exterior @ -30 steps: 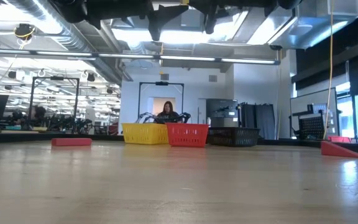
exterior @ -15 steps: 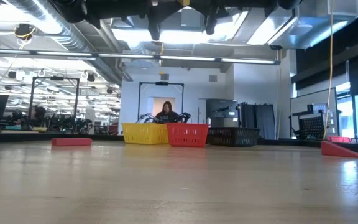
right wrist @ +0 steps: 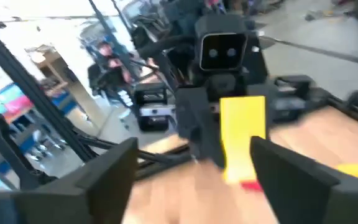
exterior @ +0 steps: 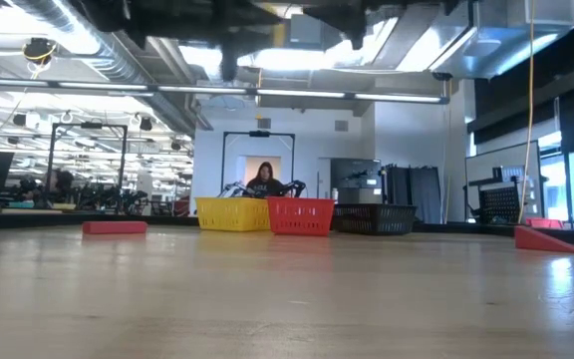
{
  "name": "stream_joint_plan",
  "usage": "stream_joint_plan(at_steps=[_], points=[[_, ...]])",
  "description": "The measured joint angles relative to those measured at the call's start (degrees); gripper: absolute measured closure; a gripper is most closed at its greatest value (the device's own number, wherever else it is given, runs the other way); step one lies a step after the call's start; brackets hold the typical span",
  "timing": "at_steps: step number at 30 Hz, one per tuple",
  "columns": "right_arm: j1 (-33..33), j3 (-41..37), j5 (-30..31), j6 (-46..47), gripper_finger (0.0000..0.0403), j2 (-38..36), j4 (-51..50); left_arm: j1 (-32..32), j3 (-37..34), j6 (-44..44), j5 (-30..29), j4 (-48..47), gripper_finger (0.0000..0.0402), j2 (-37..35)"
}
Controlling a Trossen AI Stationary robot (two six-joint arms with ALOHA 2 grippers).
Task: Sort & place blocks by color
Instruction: Put the top yellow block into the yellow bin
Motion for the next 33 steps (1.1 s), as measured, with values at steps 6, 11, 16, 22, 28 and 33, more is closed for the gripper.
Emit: stream_joint_plan(at_steps=[6,11,16,22,28,33], points=[[-3.07,-0.09,3.93,-4.75,0.0049,-8.1,-17.98,4.43,-1.33,4.74,-2.36,-11.07,0.0283,-8.96],[-4.0,-2.49,7.19,-7.34,0.0046,-14.29,-28.59,5.57,-7.25,4.37,-6.01,-11.14,0.0283,-16.2],[-4.06,-12.74,7.19,-2.95,0.0046,-21.07,-23.95,5.47,-14.33,0.16,-8.55,-6.31,0.0283,-20.94],[-4.02,-27.3,4.73,5.62,0.0046,-26.2,-0.48,4.2,-19.84,-5.1,-10.31,1.73,0.0283,-22.23],[-4.0,-31.38,3.24,8.89,0.0045,-26.2,14.44,3.02,-19.89,-5.05,-12.45,1.97,0.0283,-21.98],[-4.0,-31.43,3.28,8.02,0.0045,-26.16,15.1,2.87,-19.33,-5.12,-16.67,0.74,0.0283,-21.8]])
